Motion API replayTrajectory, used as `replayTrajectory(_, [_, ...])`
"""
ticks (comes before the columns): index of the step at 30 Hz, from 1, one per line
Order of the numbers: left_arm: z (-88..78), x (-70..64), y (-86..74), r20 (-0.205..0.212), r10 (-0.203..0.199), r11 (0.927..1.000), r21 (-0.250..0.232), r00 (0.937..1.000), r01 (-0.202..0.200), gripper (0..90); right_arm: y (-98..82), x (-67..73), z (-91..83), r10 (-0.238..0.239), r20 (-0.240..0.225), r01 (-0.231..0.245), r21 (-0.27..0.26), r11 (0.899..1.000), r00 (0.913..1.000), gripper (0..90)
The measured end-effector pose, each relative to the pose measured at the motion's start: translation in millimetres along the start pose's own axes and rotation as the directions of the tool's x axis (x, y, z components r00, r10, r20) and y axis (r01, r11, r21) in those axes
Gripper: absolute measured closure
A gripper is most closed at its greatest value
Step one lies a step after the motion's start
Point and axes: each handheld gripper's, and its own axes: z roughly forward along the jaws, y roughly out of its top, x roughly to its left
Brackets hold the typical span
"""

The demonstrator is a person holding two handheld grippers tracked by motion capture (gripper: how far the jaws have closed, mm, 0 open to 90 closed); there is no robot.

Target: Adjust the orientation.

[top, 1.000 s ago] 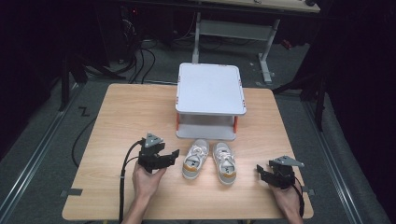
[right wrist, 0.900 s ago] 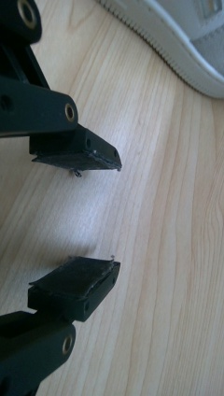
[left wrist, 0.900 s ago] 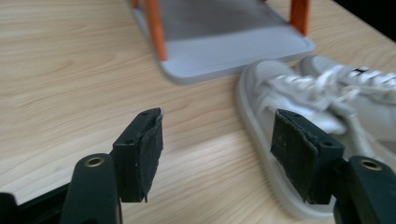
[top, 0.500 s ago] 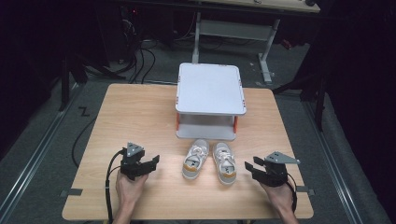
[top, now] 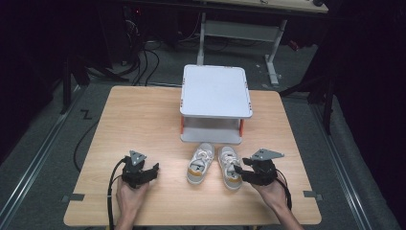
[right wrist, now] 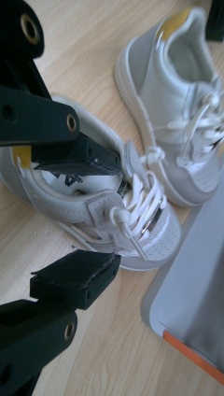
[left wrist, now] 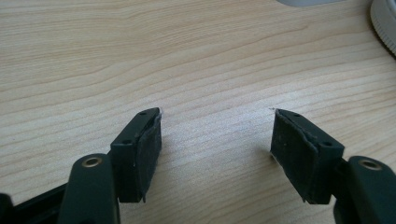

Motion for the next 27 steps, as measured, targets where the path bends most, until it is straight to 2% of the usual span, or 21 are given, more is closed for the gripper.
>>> replayTrajectory(3, [1.3, -3.3, 0.6, -0.013, 0.021, 0.9998, 0.008, 0.9997, -0.021, 31.2, 0.0, 0.3, 6.4, -0.009, 0.022, 0.008, 0.019, 1.0, 0.9997, 51.5])
replayTrajectory(9, [2.2, -3.3, 1.1, -0.007, 0.022, 0.9997, 0.008, 0.9997, -0.022, 29.2, 3.4, 3.1, 8.4, -0.038, 0.006, 0.037, 0.052, 0.998, 0.9993, 62.0])
replayTrajectory(12, [2.2, -3.3, 1.2, -0.008, 0.024, 0.9997, 0.007, 0.9997, -0.024, 29.0, 5.9, 5.9, 9.2, -0.059, 0.022, 0.057, 0.072, 0.996, 0.998, 62.7])
replayTrajectory(15, [2.2, -3.6, 1.1, -0.008, 0.023, 0.9997, 0.007, 0.9997, -0.023, 28.9, 6.7, 5.3, 9.8, -0.048, 0.024, 0.046, 0.086, 0.995, 0.9986, 62.2])
replayTrajectory(18, [2.2, -3.6, 1.1, -0.008, 0.023, 0.9997, 0.007, 0.9997, -0.023, 28.8, 6.5, 8.0, 11.6, -0.064, 0.048, 0.059, 0.099, 0.993, 0.9968, 63.0])
replayTrajectory(23, [2.1, -3.6, 1.0, -0.007, 0.024, 0.9997, 0.007, 0.9997, -0.024, 28.8, 6.4, 4.9, 9.2, -0.032, 0.062, 0.026, 0.09, 0.996, 0.9976, 71.9])
replayTrajectory(27, [2.0, -3.7, 0.9, -0.004, 0.027, 0.9996, 0.007, 0.9996, -0.027, 28.8, 5.6, 9.8, 7.2, -0.055, 0.109, 0.046, 0.079, 0.996, 0.9925, 75.4])
